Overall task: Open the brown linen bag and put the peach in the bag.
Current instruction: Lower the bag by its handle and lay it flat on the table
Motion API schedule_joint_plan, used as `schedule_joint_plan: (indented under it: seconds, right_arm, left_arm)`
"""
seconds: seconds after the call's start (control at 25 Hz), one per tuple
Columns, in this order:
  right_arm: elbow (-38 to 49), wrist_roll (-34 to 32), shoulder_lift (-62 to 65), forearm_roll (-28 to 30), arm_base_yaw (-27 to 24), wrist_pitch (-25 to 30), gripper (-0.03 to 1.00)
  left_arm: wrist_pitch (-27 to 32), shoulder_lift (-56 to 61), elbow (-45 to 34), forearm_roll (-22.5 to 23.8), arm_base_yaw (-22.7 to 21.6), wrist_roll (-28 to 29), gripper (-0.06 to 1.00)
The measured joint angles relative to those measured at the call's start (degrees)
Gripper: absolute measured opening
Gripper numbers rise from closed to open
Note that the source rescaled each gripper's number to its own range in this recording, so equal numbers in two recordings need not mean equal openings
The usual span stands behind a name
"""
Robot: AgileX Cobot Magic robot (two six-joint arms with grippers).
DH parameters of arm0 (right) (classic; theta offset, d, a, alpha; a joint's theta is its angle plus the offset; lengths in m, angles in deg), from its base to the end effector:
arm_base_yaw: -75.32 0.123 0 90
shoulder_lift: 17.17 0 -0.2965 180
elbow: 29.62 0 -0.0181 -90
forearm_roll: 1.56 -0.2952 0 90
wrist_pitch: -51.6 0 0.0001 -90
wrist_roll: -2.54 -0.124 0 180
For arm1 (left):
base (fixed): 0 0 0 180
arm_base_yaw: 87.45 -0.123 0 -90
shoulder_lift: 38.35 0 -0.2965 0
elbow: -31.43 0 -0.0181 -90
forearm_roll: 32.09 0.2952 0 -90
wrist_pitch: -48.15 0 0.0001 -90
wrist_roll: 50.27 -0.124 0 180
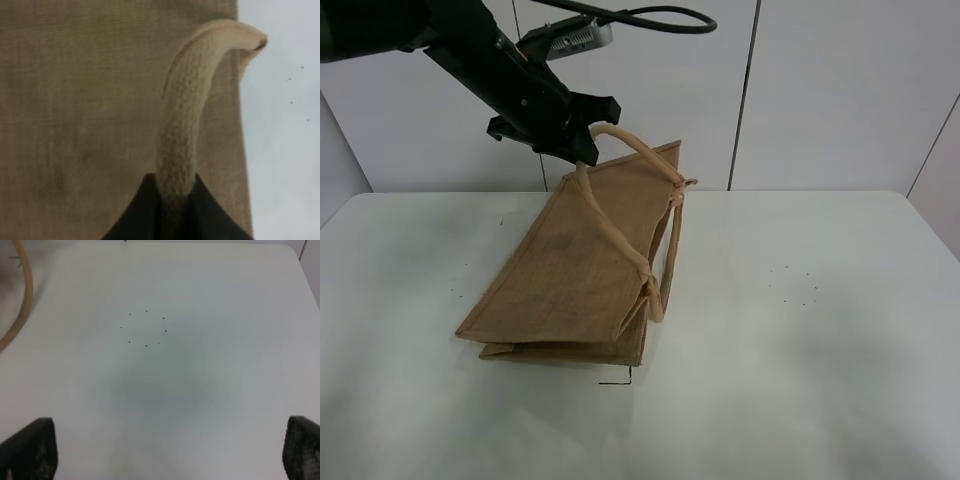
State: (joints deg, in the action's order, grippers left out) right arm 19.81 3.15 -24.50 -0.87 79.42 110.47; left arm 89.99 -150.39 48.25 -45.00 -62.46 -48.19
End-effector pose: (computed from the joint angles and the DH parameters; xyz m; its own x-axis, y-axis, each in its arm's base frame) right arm 0.0546 0.0026 0.2841 -0.4303 -0.0478 -0.9014 -0.0695 0.9974 -0.0197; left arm 0.4376 -0.2244 0.3002 -0.7461 0.1252 -0.6540 0.3665 0.8972 -0.2464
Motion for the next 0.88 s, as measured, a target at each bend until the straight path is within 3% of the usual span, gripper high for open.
schedule_joint_plan:
  seconds: [0.32,0.4,0.52,0.64,0.68,0.76,0.88]
  right_arm:
    - [0.0,0.0,0.0,-0.1,0.0,0.0,1.00]
    - [0.0,0.0,0.0,-0.1,0.0,0.0,1.00]
    - [0.0,0.0,0.0,-0.1,0.0,0.0,1.00]
    - [0.0,0.0,0.0,-0.1,0.0,0.0,1.00]
    - [0.0,0.0,0.0,-0.1,0.0,0.0,1.00]
    - [0.0,0.0,0.0,-0.1,0.0,0.0,1.00]
    - [0.0,0.0,0.0,-0.1,0.0,0.0,1.00]
  left_arm:
    - [-2.6,-4.9,-0.2,-1.1,2.8,0.0,0.00]
    - [-3.0,-7.1,-0.2,-1.4,2.8,0.0,0.05]
    - [-3.6,-9.8,-0.2,-1.5,2.8,0.0,0.28]
    - [-4.2,-10.7,-0.3,-1.5,2.8,0.0,0.65]
    - [-4.3,-10.6,-0.3,-1.6,2.8,0.0,0.72]
    - [-4.4,-10.7,-0.2,-1.6,2.8,-0.1,0.81]
    - [-4.0,-10.8,1.0,-1.1,2.8,-0.6,0.84]
